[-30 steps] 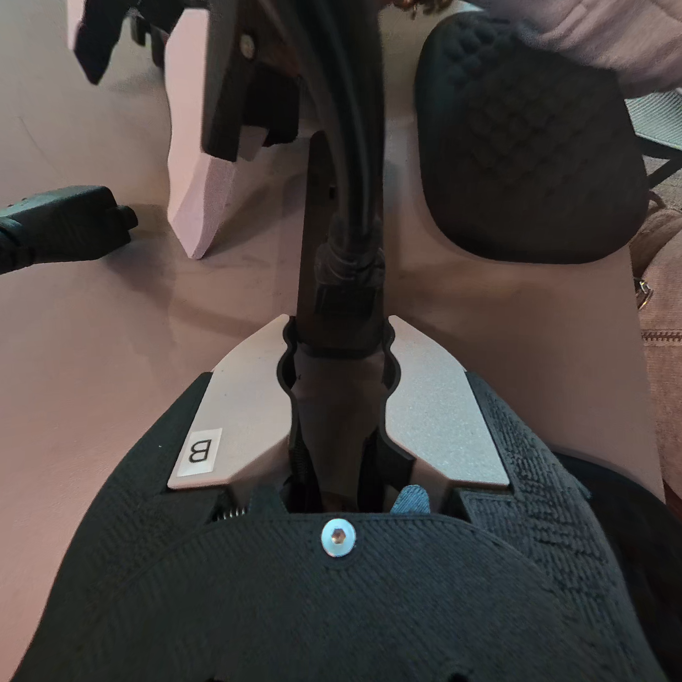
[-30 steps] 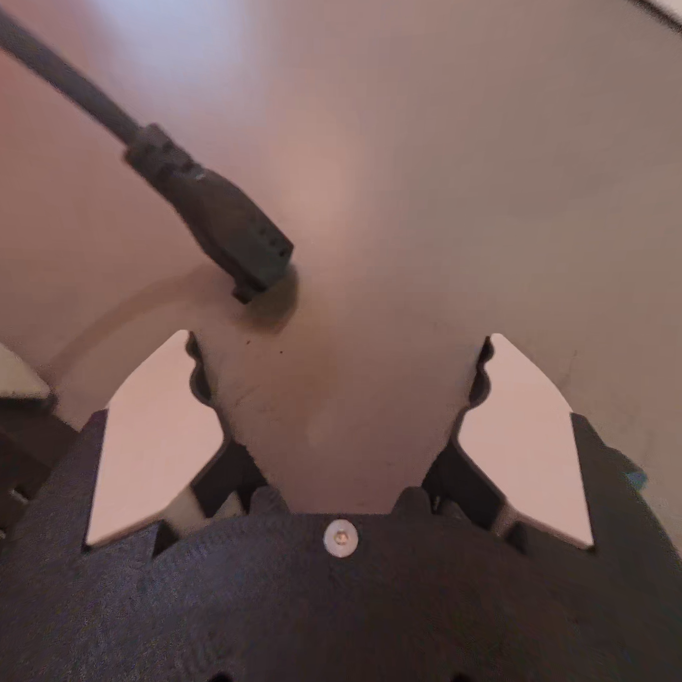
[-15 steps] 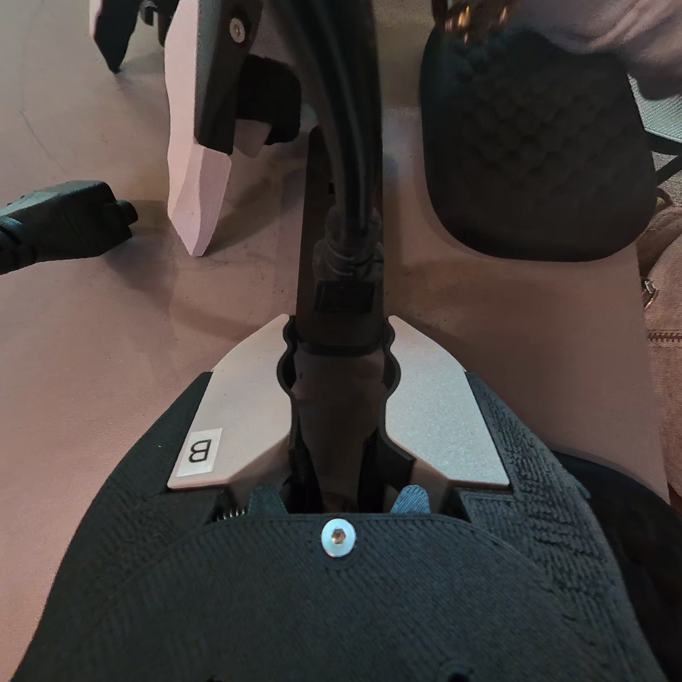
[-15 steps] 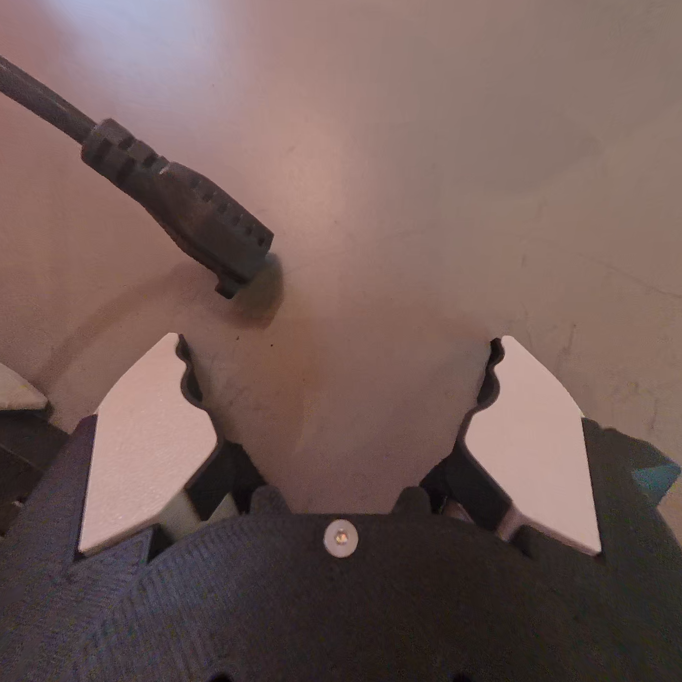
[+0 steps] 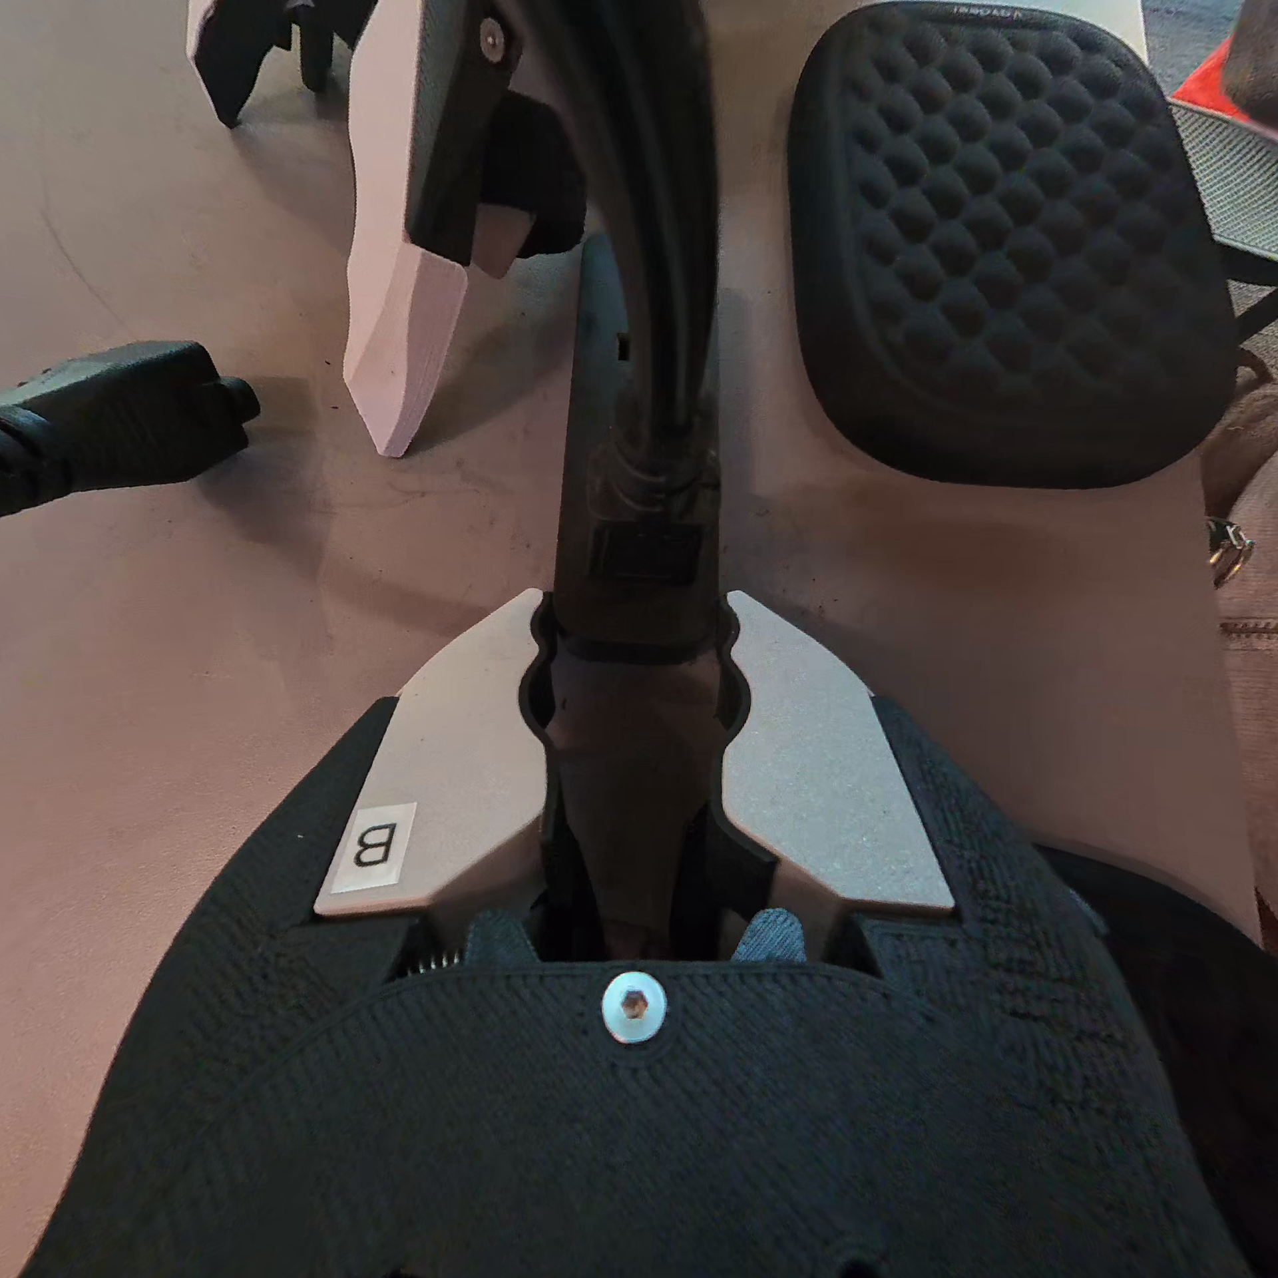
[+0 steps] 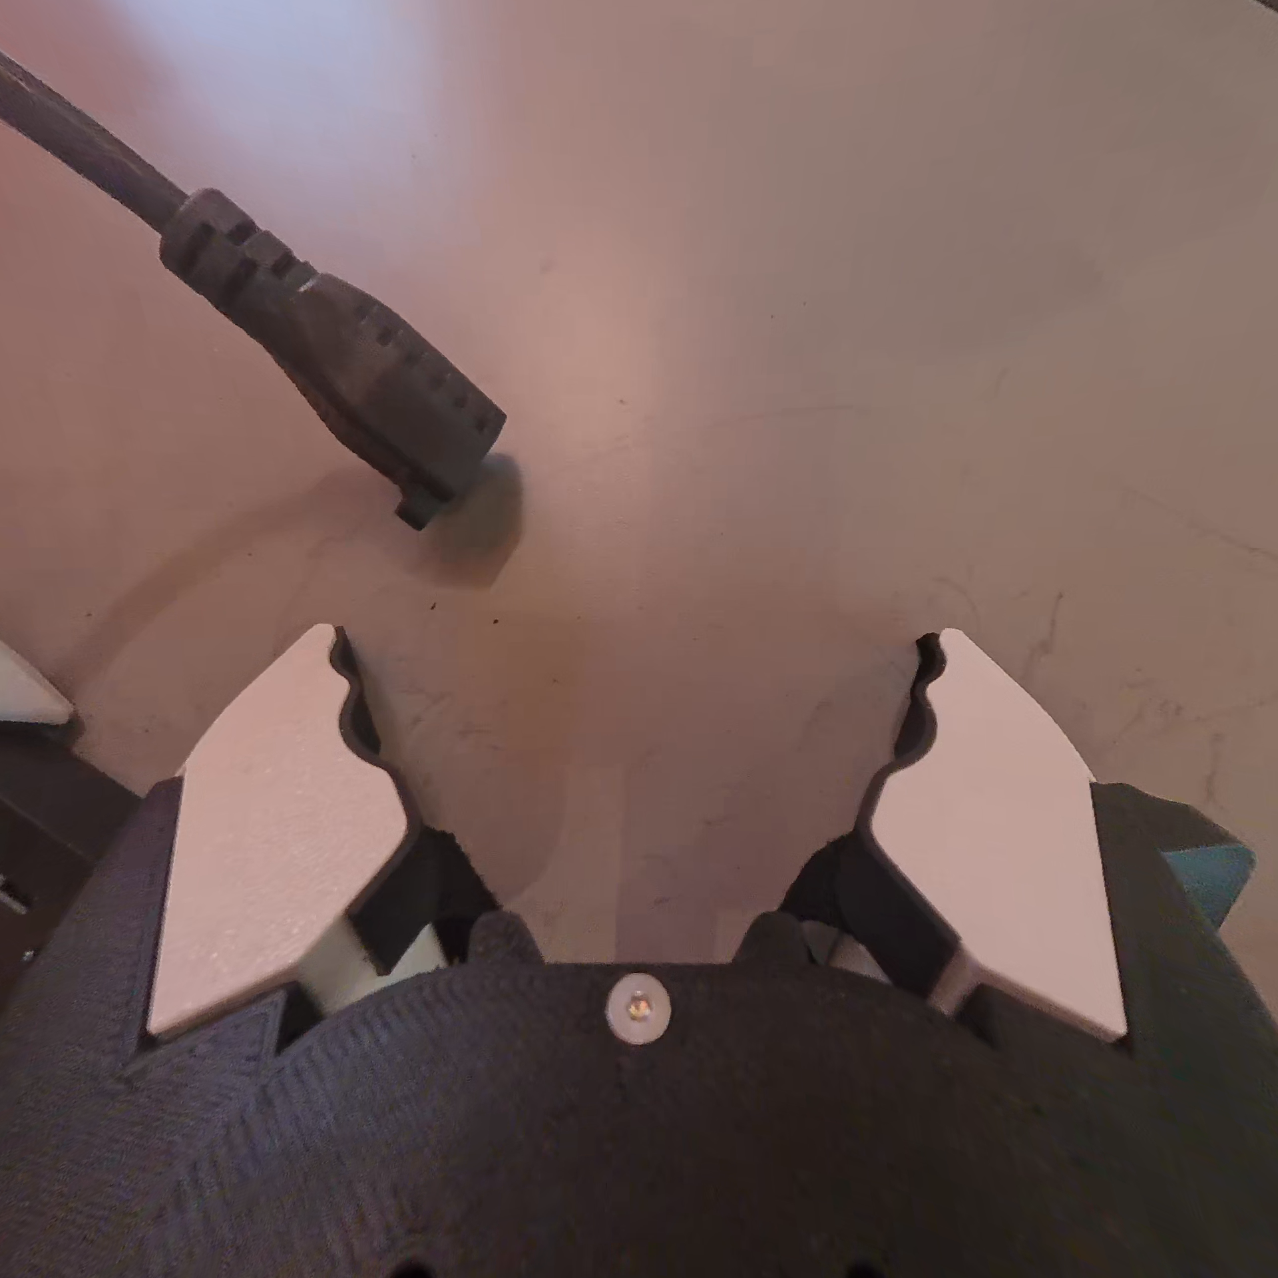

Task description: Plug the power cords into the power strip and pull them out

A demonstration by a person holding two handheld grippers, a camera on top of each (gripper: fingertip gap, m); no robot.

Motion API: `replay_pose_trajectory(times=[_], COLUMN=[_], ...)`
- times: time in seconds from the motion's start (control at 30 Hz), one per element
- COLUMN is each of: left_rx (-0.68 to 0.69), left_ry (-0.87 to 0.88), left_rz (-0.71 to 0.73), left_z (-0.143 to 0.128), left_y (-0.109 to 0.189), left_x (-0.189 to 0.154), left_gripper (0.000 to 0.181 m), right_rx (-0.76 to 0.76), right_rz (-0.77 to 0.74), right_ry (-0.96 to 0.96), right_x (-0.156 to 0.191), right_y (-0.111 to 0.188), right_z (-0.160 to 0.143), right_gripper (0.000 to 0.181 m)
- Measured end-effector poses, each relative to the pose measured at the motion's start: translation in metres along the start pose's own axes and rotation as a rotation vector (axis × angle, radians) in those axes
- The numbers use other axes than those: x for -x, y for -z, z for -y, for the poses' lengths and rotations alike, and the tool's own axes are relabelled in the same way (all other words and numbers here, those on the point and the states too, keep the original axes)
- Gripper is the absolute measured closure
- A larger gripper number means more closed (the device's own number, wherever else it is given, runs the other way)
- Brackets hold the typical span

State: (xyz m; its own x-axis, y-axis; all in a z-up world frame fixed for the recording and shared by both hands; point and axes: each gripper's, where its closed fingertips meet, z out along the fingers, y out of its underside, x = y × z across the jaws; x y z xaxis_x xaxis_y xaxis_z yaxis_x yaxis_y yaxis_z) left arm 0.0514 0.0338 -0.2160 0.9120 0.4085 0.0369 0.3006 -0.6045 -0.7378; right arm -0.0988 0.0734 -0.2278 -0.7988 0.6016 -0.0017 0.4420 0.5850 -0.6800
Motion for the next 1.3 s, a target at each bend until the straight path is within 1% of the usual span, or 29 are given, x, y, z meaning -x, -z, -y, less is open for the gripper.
replay_pose_trajectory(times=[1.2,1.3], left_rx=[0.002,0.002], left_ry=[-0.01,-0.013], left_rz=[0.012,0.015], left_z=[-0.0005,-0.0005], left_y=[0.0001,0.0001], left_x=[-0.0002,-0.0001], left_gripper=[0.137,0.137], right_rx=[0.0,0.004], right_rz=[0.0,0.022], right_ry=[0.0,0.023], right_x=[0.0,0.0], right_y=[-0.0001,-0.0021], right_z=[-0.0002,0.002], right_gripper=[0.035,0.035])
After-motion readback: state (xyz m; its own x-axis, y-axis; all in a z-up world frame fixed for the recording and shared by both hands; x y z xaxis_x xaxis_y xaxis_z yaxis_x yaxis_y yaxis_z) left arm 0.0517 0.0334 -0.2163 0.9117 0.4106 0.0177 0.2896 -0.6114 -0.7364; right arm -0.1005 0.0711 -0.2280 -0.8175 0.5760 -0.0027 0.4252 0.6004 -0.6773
